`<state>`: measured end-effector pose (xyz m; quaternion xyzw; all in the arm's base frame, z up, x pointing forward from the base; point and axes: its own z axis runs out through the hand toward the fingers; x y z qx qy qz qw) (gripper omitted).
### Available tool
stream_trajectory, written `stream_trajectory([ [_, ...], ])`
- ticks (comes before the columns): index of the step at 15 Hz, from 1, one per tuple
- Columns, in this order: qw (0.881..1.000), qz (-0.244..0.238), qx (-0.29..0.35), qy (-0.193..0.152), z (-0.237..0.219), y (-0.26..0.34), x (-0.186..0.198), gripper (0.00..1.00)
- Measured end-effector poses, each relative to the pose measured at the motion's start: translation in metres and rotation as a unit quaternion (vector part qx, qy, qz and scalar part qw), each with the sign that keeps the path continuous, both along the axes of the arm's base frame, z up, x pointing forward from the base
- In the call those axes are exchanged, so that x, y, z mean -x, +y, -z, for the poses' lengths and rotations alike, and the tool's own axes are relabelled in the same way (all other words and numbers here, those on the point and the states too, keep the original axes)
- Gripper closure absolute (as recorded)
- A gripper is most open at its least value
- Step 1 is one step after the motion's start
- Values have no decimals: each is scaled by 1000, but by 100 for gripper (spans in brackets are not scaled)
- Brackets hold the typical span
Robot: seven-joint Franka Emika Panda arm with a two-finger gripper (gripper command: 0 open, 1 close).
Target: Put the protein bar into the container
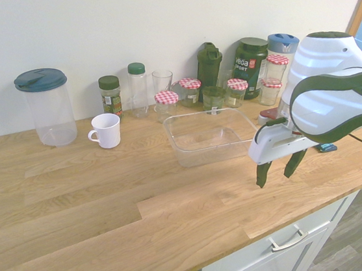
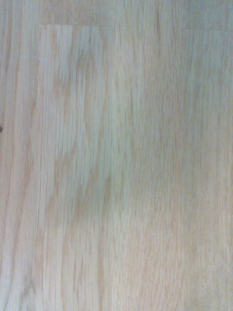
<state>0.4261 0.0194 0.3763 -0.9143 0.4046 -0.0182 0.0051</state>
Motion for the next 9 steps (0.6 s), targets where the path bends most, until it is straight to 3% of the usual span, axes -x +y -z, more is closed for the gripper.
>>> stream_trajectory([
  [5,1000,16,-2,-1,-2,-20,-2,0],
  [9,999,44,-10,-10,-32,-91,-13,0],
])
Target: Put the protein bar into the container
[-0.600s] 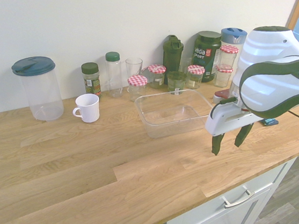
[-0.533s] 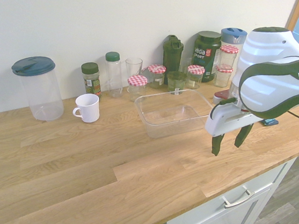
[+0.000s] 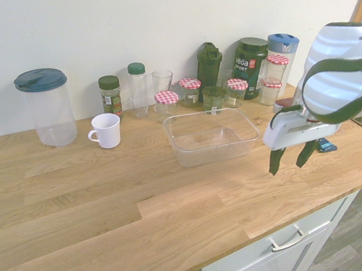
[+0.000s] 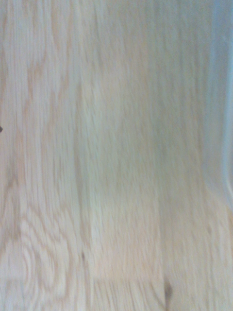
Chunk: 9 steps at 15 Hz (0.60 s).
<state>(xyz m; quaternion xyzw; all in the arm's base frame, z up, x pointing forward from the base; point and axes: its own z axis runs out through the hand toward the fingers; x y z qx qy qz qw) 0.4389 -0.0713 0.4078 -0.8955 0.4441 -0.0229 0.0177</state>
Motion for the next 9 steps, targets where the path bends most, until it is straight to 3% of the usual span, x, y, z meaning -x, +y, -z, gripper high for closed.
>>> stream_trajectory([
  [9,999,35,23,-2,5,-149,-59,0],
])
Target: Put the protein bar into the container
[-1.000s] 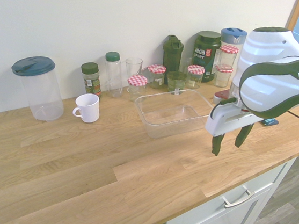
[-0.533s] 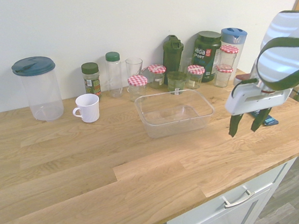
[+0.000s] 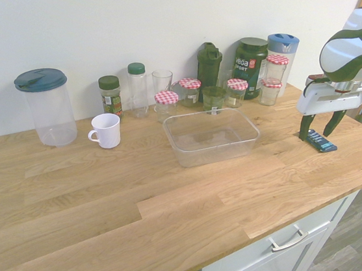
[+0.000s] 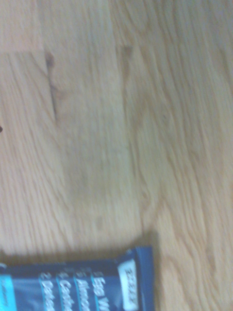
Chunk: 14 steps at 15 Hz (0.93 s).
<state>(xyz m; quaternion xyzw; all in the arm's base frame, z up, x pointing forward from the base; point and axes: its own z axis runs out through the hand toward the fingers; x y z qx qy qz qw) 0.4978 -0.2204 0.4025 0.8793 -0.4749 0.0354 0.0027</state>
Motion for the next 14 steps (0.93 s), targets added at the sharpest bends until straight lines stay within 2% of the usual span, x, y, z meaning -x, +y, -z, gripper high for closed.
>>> stream_trajectory([
  [5,1000,1,12,9,15,-44,-22,0],
  [12,999,-8,8,32,50,-55,-39,0],
  [13,999,-8,7,33,53,-55,-40,100],
  [14,999,-9,5,34,55,-55,-41,100],
])
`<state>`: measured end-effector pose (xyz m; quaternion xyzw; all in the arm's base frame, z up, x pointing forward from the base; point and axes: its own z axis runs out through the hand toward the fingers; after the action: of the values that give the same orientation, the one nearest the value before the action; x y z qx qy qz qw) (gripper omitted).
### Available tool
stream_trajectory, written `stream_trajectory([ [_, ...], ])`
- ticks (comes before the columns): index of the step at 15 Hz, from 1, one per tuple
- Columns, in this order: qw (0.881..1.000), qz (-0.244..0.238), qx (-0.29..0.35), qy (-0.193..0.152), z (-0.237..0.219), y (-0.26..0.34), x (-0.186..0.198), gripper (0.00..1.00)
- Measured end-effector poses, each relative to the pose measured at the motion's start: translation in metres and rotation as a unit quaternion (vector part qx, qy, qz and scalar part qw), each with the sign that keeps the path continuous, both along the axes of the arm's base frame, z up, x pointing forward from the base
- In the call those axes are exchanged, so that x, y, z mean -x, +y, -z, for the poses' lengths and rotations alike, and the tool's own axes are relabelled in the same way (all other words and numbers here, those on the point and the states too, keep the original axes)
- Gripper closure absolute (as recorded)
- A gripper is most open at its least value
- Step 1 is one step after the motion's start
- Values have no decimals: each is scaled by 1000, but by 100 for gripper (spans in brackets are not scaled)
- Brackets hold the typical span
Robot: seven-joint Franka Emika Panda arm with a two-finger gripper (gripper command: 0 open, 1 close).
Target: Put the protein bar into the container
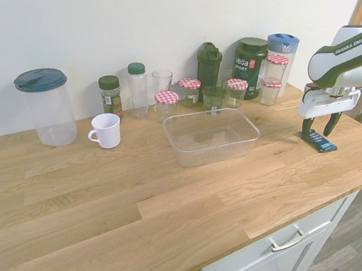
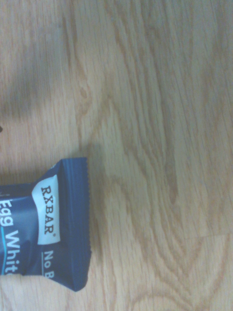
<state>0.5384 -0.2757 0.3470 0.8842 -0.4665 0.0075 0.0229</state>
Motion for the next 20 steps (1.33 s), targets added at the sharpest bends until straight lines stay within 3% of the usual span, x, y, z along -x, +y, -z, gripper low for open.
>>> stream_trajectory([
  [20,1000,-5,-11,-2,9,-1,-5,100],
])
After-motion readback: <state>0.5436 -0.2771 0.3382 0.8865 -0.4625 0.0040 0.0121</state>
